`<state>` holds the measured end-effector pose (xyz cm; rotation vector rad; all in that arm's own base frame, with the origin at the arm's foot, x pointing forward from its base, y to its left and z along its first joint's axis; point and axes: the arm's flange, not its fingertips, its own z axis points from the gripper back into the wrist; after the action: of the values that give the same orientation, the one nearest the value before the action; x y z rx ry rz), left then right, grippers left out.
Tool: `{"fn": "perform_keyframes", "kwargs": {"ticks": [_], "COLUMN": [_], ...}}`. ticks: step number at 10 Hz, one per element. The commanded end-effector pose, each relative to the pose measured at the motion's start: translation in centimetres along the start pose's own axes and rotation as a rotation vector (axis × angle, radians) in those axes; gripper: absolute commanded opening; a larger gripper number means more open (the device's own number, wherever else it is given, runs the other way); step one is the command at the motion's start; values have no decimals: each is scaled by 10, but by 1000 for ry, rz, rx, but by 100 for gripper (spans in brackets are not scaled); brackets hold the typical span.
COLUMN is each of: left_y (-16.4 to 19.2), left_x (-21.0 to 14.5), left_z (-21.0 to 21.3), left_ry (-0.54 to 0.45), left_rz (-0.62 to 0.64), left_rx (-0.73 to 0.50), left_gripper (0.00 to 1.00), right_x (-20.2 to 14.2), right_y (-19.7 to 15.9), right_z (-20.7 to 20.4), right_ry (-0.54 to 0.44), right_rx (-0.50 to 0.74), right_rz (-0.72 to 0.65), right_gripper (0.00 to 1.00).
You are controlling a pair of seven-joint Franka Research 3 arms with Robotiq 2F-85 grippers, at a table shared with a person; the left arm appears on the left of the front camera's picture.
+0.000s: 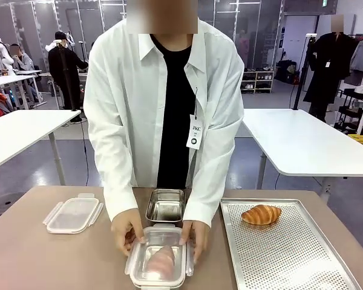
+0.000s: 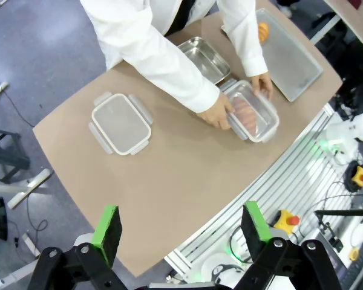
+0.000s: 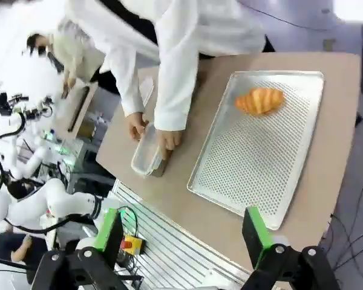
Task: Place the bread into the airtight container.
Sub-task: Pick up a Butter Roll and place it into an empty Airtight Container.
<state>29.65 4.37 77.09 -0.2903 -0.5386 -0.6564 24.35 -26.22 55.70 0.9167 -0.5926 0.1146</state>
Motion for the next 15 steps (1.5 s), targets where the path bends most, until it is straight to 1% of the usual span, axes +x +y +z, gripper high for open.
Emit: {"fn": "perform_keyframes", "kwargs": {"ticks": [1,2,3,4,15], "left_y": [-1,-1,-1,-1,-1], "left_x": [-1,-1,-1,-1,-1], "left_z": [0,0,0,0,0], "left_ry": [1,1,1,1,1], "left_rz": [-20,-20,-20,-20,-20], "left_rx": [-10,-10,-10,-10,-10], "left_gripper": [100,100,100,100,100], "right_x": [-13,-21,-25,-28,-28], "right_y": [-24,-31,-37,-32,-32], "right_z": [-21,-24,-31,-8,-8], "right_ry": [-31,-61,-79,-34,-34], "right_rx": [32,31,4,20,20], "right_rz": [-37,-65,-145,-71,-71], "right_gripper": [100,100,100,100,100]}}
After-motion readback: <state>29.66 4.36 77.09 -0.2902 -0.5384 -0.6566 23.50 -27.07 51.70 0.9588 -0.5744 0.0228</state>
